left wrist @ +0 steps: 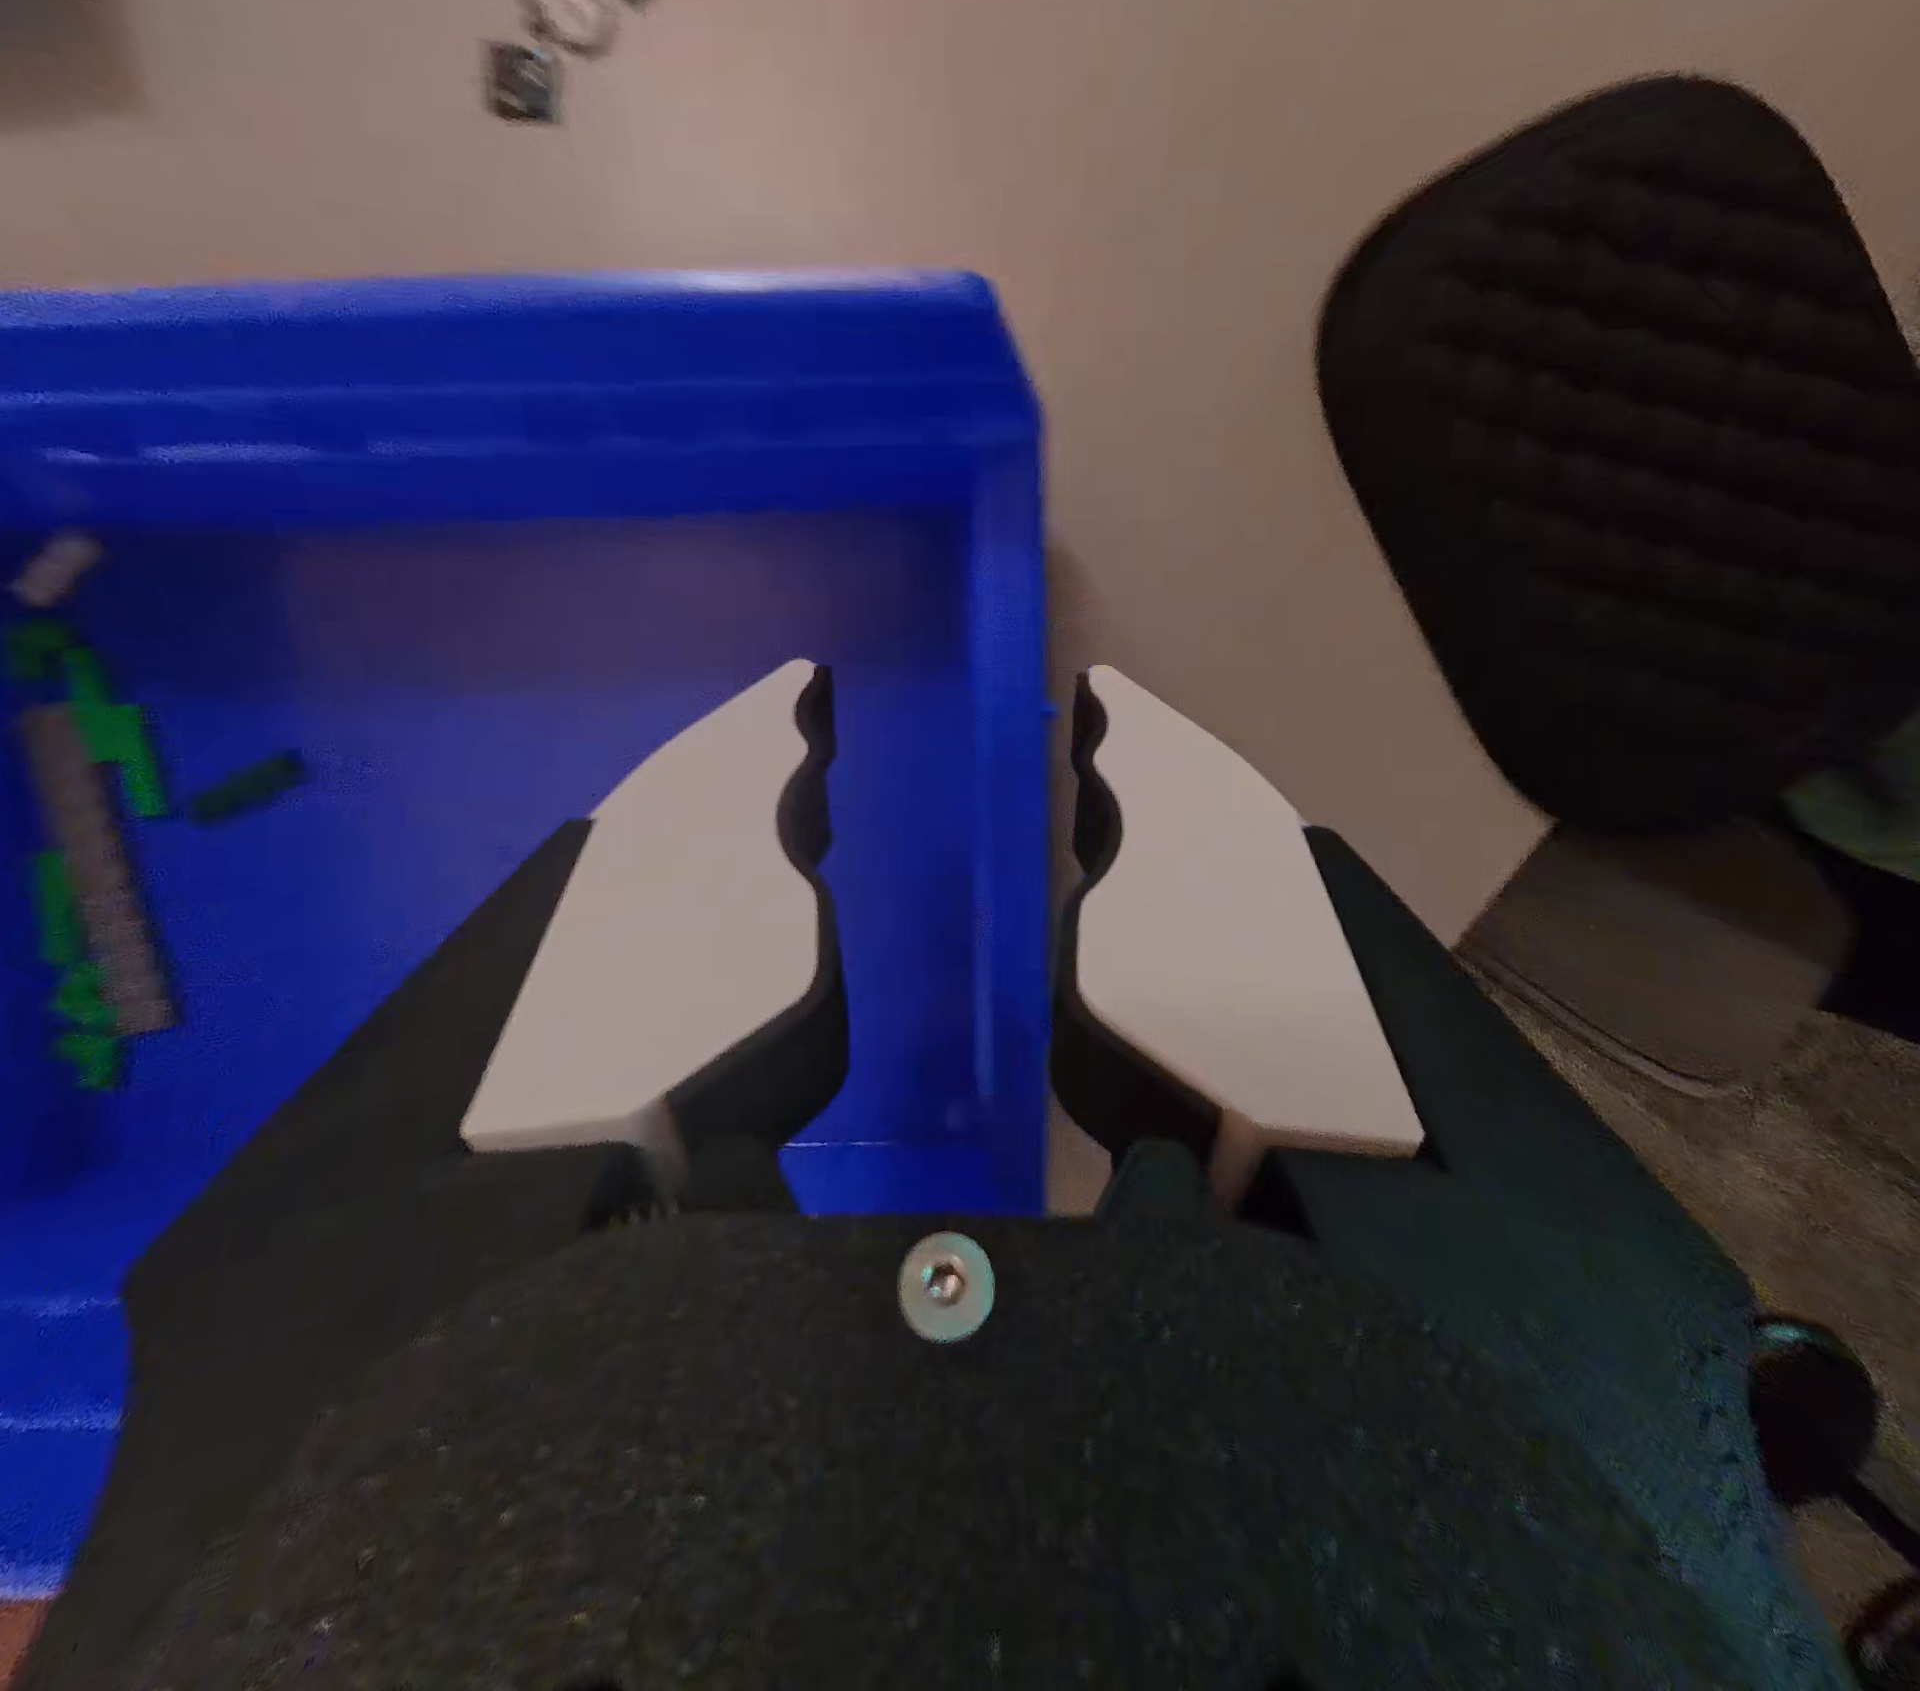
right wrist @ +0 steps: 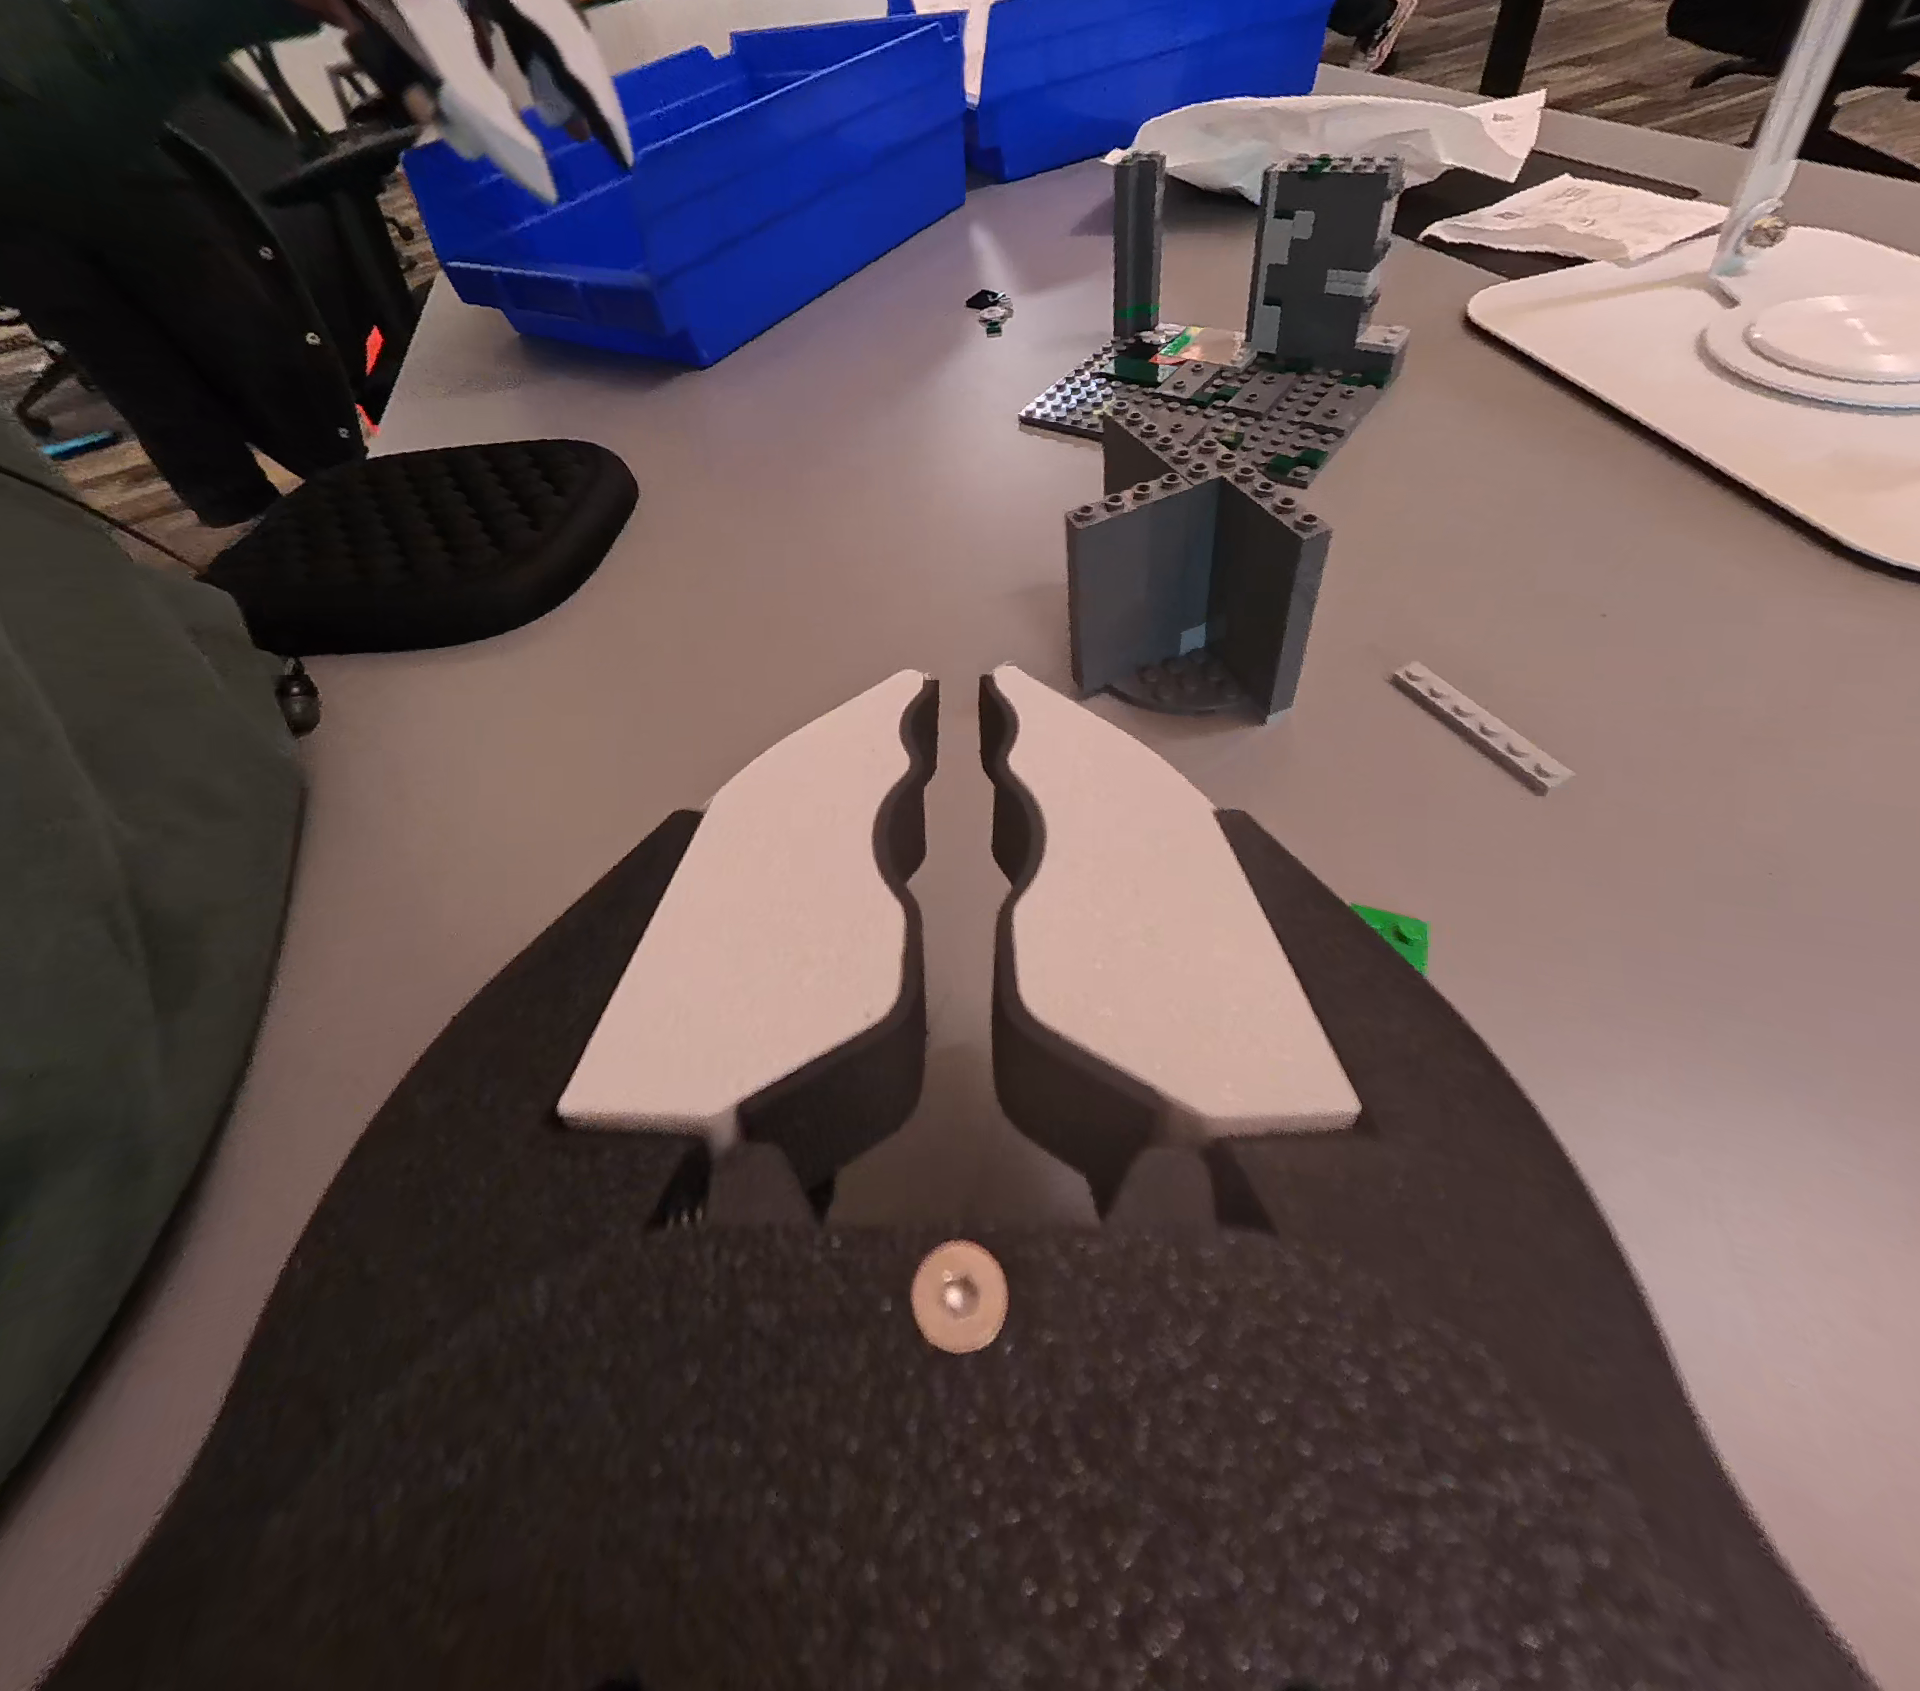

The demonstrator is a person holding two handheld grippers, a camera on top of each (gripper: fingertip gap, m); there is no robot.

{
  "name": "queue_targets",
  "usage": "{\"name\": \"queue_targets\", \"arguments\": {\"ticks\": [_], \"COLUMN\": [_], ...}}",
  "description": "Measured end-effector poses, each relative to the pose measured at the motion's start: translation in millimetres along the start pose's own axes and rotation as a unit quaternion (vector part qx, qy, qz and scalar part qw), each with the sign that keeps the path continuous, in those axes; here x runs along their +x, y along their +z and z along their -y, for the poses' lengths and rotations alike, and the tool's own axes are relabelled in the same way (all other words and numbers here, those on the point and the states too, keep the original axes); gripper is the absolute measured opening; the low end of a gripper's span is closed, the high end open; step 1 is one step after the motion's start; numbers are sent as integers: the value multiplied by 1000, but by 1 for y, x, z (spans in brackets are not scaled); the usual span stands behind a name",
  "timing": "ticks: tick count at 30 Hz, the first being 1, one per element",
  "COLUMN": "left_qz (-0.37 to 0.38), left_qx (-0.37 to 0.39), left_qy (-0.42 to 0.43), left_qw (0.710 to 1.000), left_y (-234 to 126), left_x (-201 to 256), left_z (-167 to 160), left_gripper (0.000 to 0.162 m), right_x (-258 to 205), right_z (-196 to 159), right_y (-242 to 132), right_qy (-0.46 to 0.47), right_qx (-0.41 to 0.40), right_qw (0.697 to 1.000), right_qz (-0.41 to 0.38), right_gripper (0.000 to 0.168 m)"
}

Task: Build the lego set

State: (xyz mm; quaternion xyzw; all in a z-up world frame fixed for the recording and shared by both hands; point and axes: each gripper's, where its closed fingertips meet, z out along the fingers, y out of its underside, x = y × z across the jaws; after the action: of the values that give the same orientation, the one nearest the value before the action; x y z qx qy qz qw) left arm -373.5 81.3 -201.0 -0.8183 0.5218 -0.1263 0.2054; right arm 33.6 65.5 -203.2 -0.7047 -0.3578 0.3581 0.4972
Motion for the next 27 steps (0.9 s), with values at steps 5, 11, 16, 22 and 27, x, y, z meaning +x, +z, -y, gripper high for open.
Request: {"name": "queue_targets", "arguments": {"ticks": [5, 11, 16, 22, 27], "left_qz": [29, 128, 222, 339, 361], "left_qx": [-105, -177, -148, -140, -154], "left_qy": [-2, 18, 27, 55, 67], "left_qw": [994, 976, 963, 929, 917], "left_y": [34, 38, 41, 29, 27], "left_x": [25, 11, 13, 5, 4], "left_z": [-46, -67, -60, -65, -69], "left_gripper": [54, 25, 27, 27, 28], "right_x": [-6, -7, -6, -9, -11], "right_z": [2, 3, 4, 1, 0], "right_y": [-1, -5, -7, -3, -2], "right_qy": [-10, -15, -20, -19, -25], "right_qx": [2, 3, 4, -2, -6], "right_qw": [1000, 1000, 1000, 1000, 1000], "right_qz": [7, 5, 0, 6, 5], "right_gripper": [7, 6, 6, 5, 5]}}
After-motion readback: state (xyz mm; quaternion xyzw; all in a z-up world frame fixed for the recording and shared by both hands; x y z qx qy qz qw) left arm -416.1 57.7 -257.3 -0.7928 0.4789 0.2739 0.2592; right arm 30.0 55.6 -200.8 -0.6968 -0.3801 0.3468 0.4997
